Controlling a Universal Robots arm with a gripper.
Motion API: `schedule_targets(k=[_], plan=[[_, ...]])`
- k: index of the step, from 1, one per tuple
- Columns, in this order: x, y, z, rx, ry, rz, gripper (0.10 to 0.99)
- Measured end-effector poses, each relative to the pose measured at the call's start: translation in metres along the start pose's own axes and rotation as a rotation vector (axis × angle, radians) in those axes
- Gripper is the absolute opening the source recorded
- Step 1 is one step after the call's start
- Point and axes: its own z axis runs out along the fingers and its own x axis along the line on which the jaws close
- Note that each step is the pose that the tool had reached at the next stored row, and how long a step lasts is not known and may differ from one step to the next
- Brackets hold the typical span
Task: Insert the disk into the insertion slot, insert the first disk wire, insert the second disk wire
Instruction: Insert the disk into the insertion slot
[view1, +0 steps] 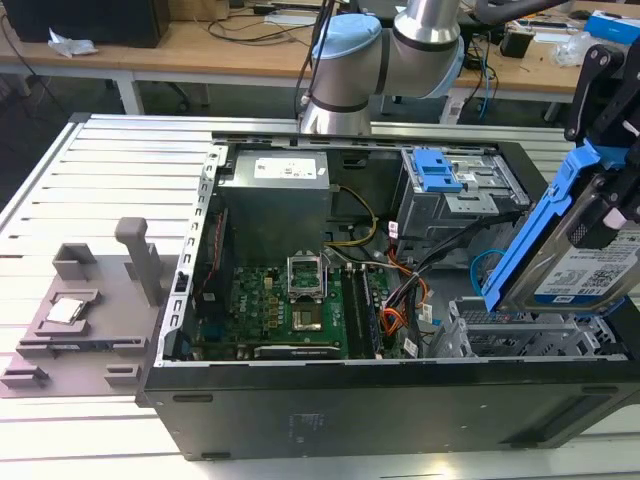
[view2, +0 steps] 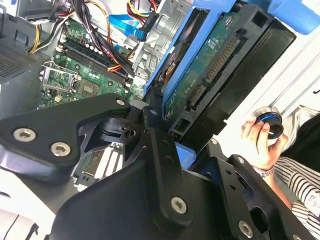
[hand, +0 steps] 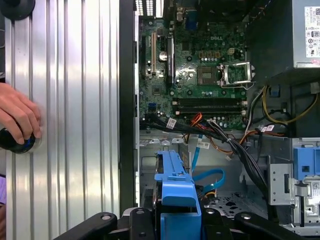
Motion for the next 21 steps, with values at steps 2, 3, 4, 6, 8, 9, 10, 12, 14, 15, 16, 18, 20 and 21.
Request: schedule_targets(k=[2, 3, 4, 6, 8, 9, 10, 12, 14, 15, 16, 18, 20, 21], plan=[[0.0000, -0.0001, 0.0016, 0.000, -0.0001, 0.000, 0.365], [0.0000, -0.0001, 0.0030, 0.000, 0.0000, 0.000, 0.365], [0.0000, -0.0002, 0.0041, 0.000, 0.0000, 0.000, 0.365], [0.0000, -0.0002, 0.0057, 0.000, 0.0000, 0.000, 0.365], [0.0000, -0.0003, 0.0072, 0.000, 0.0000, 0.000, 0.365], [0.0000, -0.0003, 0.0078, 0.000, 0.0000, 0.000, 0.365], [0.0000, -0.0004, 0.0088, 0.000, 0.0000, 0.000, 0.365], [0.0000, -0.0004, 0.0100, 0.000, 0.0000, 0.000, 0.365], [0.0000, -0.0005, 0.0129, 0.000, -0.0002, 0.000, 0.365], [0.0000, -0.0006, 0.0146, 0.000, 0.0000, 0.000, 0.365], [-0.0001, -0.0006, 0.0153, 0.000, -0.0001, 0.000, 0.365], [-0.0003, -0.0007, 0.0178, 0.000, -0.0002, 0.000, 0.365], [-0.0020, -0.0008, 0.0191, 0.000, -0.0002, 0.000, 0.365], [-0.0042, -0.0008, 0.0207, 0.000, -0.0001, 0.000, 0.365]])
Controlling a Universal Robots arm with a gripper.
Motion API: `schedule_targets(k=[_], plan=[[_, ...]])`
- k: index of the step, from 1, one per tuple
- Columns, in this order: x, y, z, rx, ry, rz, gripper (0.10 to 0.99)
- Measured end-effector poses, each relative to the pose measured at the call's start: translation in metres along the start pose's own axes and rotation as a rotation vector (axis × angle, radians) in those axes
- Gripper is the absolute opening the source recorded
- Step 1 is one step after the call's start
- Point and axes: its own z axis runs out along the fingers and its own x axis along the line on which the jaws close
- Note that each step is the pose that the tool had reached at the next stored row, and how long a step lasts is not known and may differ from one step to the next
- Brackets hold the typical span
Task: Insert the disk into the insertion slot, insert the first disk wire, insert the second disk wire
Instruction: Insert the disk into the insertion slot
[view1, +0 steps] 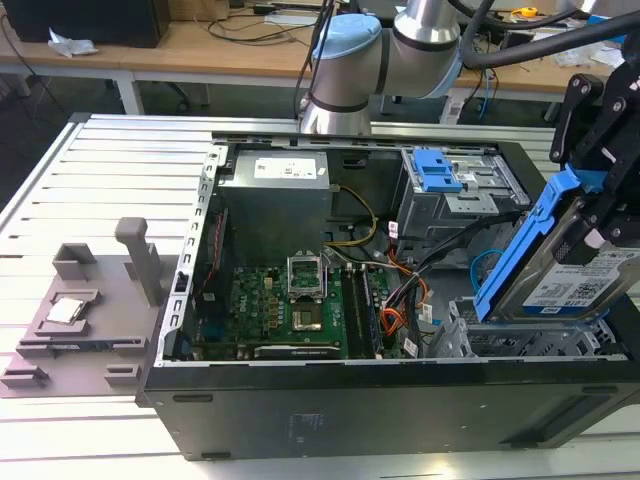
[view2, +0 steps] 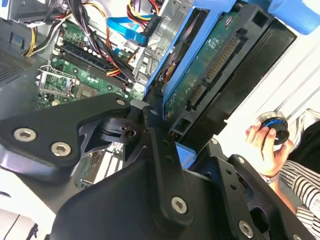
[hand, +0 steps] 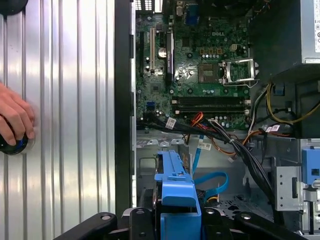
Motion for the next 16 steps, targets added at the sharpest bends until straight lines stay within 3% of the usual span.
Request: schedule_targets(k=[6, 16], plan=[[-0.0106, -0.0001, 0.0074, 0.000, -0.0002, 0.000, 0.365], [-0.0123, 0.0020, 0.0210, 0.000, 0.0000, 0.000, 0.365]])
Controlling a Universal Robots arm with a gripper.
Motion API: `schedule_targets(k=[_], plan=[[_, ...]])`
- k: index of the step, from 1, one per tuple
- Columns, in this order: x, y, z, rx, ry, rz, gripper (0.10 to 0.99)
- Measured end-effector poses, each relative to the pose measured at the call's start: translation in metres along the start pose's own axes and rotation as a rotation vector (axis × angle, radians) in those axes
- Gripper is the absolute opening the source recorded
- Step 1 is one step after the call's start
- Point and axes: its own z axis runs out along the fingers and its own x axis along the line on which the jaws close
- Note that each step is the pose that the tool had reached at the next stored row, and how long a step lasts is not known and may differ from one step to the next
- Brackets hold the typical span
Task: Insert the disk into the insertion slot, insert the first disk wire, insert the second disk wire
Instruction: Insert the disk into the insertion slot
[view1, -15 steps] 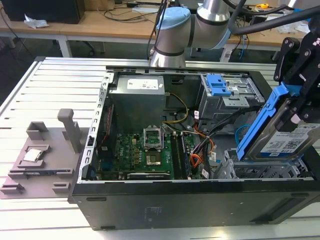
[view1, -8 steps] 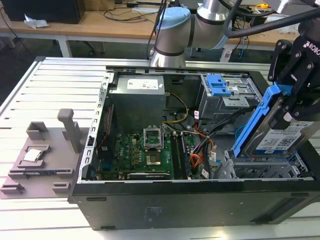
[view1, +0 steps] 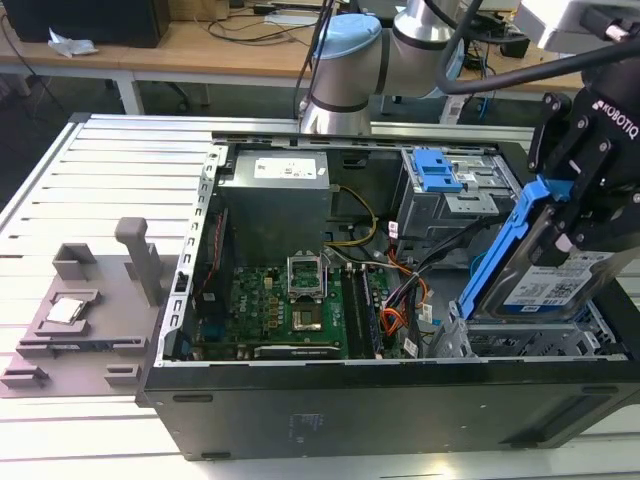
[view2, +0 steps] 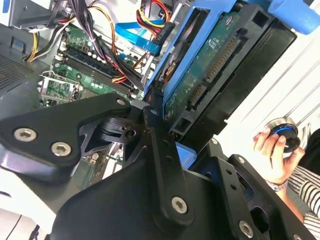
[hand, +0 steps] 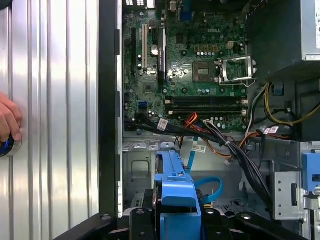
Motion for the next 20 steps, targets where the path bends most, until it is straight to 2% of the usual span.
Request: schedule_targets(k=[4, 12, 20], plan=[[0.0000, -0.0002, 0.0081, 0.000, -0.0001, 0.000, 0.365], [0.0000, -0.0005, 0.0161, 0.000, -0.0001, 0.000, 0.365], [-0.0001, -0.0010, 0.0278, 0.000, -0.0001, 0.000, 0.365]])
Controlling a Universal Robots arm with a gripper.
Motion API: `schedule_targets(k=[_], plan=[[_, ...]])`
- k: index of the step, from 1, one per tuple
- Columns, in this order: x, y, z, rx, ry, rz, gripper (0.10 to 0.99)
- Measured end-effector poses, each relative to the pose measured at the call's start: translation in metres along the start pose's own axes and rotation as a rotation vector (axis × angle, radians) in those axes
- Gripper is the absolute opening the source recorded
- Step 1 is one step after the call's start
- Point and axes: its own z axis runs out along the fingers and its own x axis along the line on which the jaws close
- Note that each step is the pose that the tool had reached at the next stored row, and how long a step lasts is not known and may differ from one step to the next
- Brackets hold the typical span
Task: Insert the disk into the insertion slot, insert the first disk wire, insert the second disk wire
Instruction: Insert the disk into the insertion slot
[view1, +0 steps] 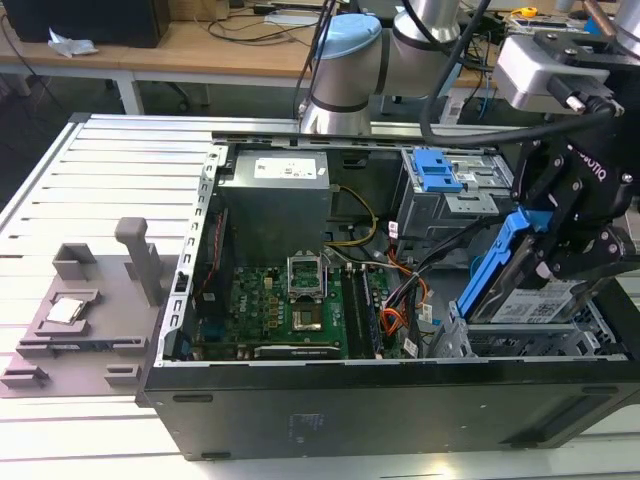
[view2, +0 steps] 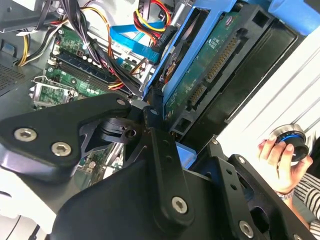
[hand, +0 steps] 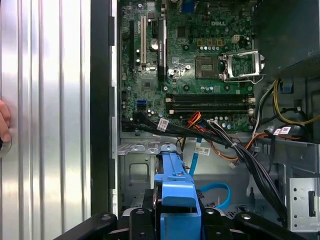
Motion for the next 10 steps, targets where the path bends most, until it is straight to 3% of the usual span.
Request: schedule_targets(k=[6, 10], plan=[[0.0000, -0.0003, 0.0069, 0.000, 0.0001, 0.000, 0.365], [0.0000, -0.0003, 0.0076, 0.000, 0.0001, 0.000, 0.365]])
